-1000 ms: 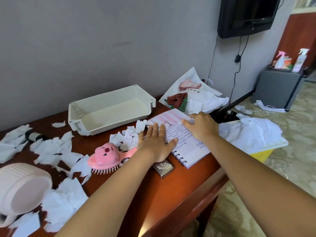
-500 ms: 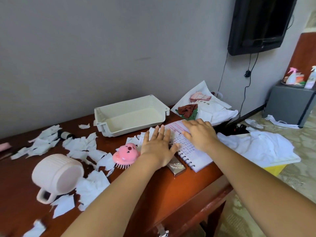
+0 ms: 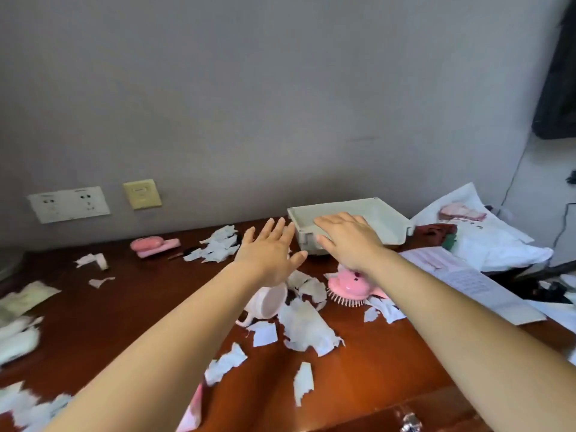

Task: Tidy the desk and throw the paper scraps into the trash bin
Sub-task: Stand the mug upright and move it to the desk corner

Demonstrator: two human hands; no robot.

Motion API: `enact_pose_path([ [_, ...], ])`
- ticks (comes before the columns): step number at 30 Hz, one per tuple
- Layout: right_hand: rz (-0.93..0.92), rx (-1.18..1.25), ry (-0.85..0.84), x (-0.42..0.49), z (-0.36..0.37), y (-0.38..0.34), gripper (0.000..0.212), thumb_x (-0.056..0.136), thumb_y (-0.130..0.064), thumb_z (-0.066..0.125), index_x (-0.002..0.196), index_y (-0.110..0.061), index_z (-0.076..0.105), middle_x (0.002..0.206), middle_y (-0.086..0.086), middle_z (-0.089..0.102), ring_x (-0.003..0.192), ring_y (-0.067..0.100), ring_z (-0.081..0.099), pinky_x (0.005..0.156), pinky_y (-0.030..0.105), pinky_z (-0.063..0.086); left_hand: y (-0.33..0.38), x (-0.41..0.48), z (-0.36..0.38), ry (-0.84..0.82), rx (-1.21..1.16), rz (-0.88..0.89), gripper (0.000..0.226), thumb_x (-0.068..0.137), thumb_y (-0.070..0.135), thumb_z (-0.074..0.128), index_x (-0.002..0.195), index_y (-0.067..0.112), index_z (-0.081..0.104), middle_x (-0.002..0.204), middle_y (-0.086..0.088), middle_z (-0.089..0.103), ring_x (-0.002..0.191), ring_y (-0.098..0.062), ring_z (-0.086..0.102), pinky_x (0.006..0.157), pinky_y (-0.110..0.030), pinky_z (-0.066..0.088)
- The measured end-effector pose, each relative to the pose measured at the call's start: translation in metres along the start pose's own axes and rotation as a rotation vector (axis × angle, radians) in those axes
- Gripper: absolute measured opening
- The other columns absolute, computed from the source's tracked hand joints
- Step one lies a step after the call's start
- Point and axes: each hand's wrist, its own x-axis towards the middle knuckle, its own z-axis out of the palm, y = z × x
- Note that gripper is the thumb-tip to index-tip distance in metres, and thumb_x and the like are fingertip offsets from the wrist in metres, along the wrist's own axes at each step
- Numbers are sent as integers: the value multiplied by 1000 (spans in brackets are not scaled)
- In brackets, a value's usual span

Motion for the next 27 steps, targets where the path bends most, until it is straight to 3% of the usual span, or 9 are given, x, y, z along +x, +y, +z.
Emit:
enact_pose_path([
  [7, -91, 191, -256, 34, 18, -94, 57, 95, -40, 45, 147, -29, 26, 156, 3, 26, 141, 25, 29, 112, 44, 31, -91, -44, 8, -59, 6, -132, 68, 97, 54, 21, 152, 21, -4, 160, 0, -9, 147, -19, -10, 118, -46, -1],
  [13, -39, 254, -551, 42, 27, -120, 79, 86, -47, 58, 150, -28, 16, 156, 1, 25, 141, 25, 29, 113, 36, 29, -125, -52, 32, -179, -93, -182, 69, 97, 54, 25, 151, 22, -2, 160, -1, -5, 148, -18, -7, 118, -46, 1],
  [17, 59, 266, -697, 43, 24, -125, 86, 81, -51, 63, 149, -32, 14, 153, 2, 28, 132, 28, 41, 101, 37, 41, -121, -49, 52, -251, -211, -119, 72, 95, 54, 34, 151, 26, -1, 160, 1, -3, 148, -19, -5, 118, -47, 2],
  [19, 86, 297, -703, 44, 23, -124, 83, 80, -51, 64, 147, -30, 20, 145, 5, 38, 120, 28, 50, 88, 36, 49, -116, -47, 59, -293, -267, -70, 71, 95, 53, 37, 152, 27, 3, 160, 1, 0, 148, -20, -3, 118, -48, 4],
  [22, 52, 320, -640, 45, 29, -118, 75, 77, -53, 66, 139, -27, 32, 134, 3, 49, 110, 24, 54, 89, 37, 50, -112, -44, 67, -315, -360, -43, 66, 95, 49, 41, 151, 27, 14, 160, -1, 10, 148, -22, 4, 118, -49, 9],
  [24, 49, 382, -580, 40, 33, -112, 68, 77, -53, 66, 133, -27, 37, 126, 0, 50, 106, 21, 52, 85, 34, 47, -113, -43, 71, -304, -487, -57, 63, 94, 46, 45, 149, 26, 22, 156, -2, 26, 144, -24, 23, 116, -45, 23],
  [27, 67, 562, -472, 34, 40, -107, 55, 77, -51, 67, 120, -31, 39, 110, -5, 50, 95, 14, 51, 70, 27, 42, -116, -41, 69, -240, -648, -85, 56, 93, 38, 51, 143, 25, 31, 142, 0, 45, 123, -18, 47, 103, -33, 40],
])
